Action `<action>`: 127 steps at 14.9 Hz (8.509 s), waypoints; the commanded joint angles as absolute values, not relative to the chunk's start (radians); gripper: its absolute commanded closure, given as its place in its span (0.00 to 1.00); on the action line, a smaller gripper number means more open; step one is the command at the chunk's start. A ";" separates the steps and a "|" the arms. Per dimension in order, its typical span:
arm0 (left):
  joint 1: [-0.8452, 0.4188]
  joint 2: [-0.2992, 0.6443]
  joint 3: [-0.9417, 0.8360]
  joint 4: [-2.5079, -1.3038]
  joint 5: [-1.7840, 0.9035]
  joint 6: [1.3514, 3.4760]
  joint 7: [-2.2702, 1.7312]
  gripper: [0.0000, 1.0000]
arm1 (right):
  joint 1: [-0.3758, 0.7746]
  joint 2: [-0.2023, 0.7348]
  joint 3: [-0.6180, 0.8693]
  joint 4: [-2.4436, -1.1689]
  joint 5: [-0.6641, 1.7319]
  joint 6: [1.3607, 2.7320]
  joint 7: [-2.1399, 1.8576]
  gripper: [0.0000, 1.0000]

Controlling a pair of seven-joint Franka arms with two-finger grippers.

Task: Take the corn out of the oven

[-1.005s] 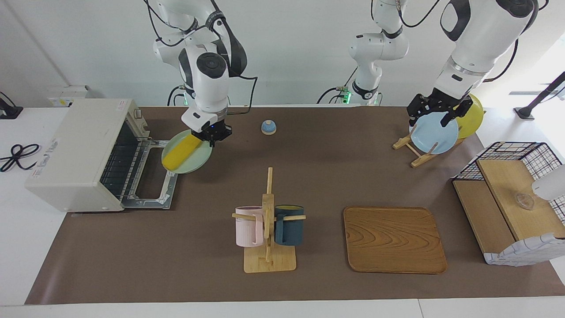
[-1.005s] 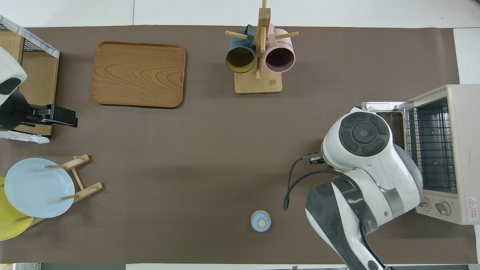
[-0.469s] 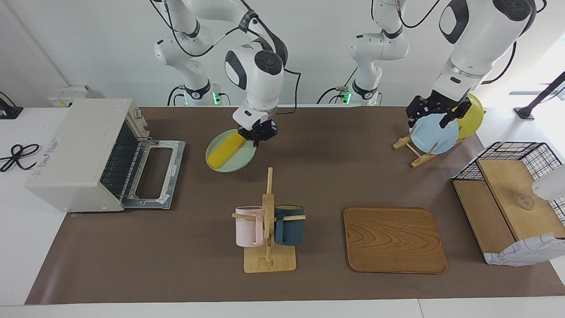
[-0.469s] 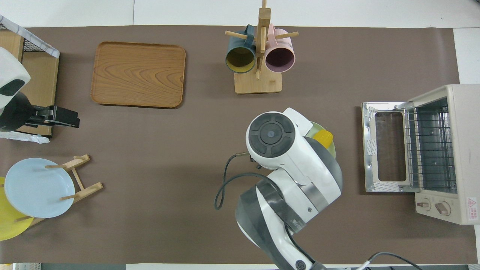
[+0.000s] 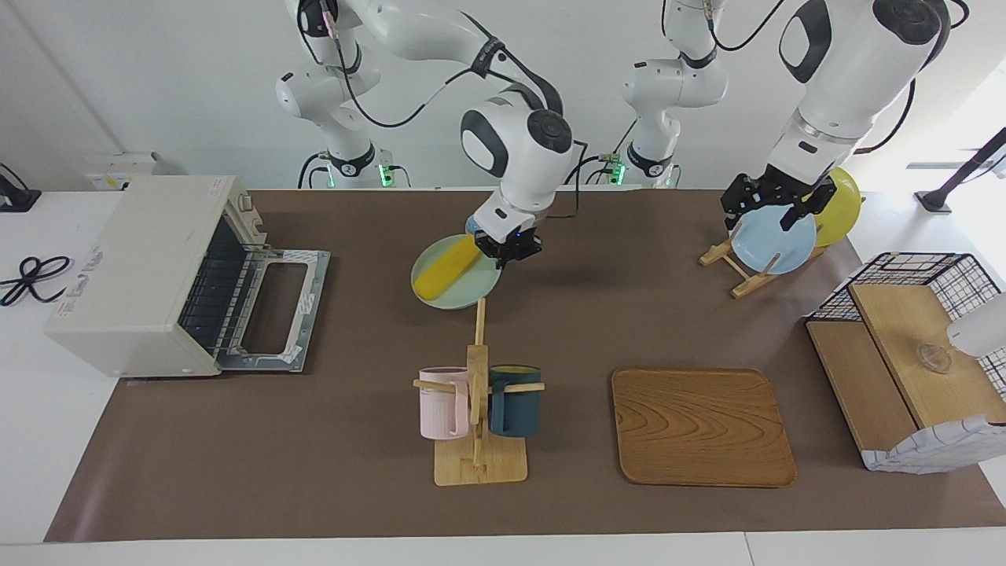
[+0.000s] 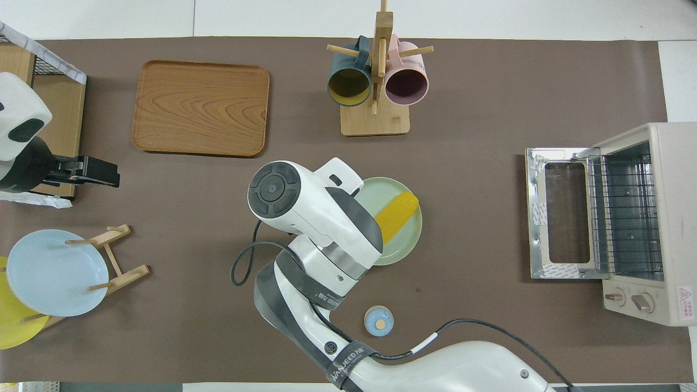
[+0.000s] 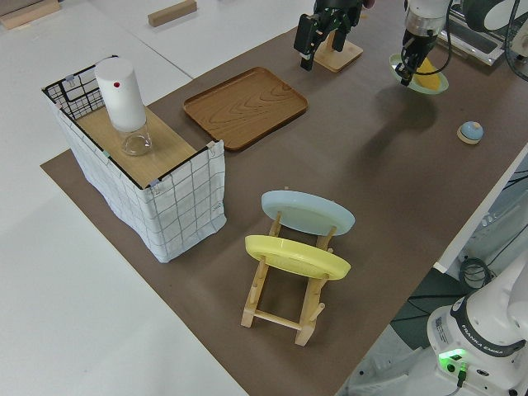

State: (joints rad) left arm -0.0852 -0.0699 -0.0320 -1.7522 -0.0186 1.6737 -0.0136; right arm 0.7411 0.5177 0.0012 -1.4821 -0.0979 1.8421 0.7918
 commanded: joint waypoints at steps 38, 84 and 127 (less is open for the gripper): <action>-0.500 0.078 -0.037 -1.867 -0.204 2.002 -0.009 0.00 | 0.159 -0.072 0.002 -2.428 -0.094 2.229 0.199 1.00; -0.788 0.402 -0.034 -1.859 -0.186 2.272 -0.046 1.00 | 0.063 -0.097 -0.009 -2.240 -0.437 1.924 0.078 1.00; -0.252 0.670 0.055 -1.353 -0.170 2.138 -0.075 1.00 | -0.055 -0.049 -0.009 -1.575 0.017 1.339 -0.209 0.00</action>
State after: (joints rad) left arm -0.2353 0.6518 0.0303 -1.3792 -0.1837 2.1249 -0.0516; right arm -0.0580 -0.0615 -0.0127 -1.6137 -0.0026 1.3747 -0.2142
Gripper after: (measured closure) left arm 0.445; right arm 0.000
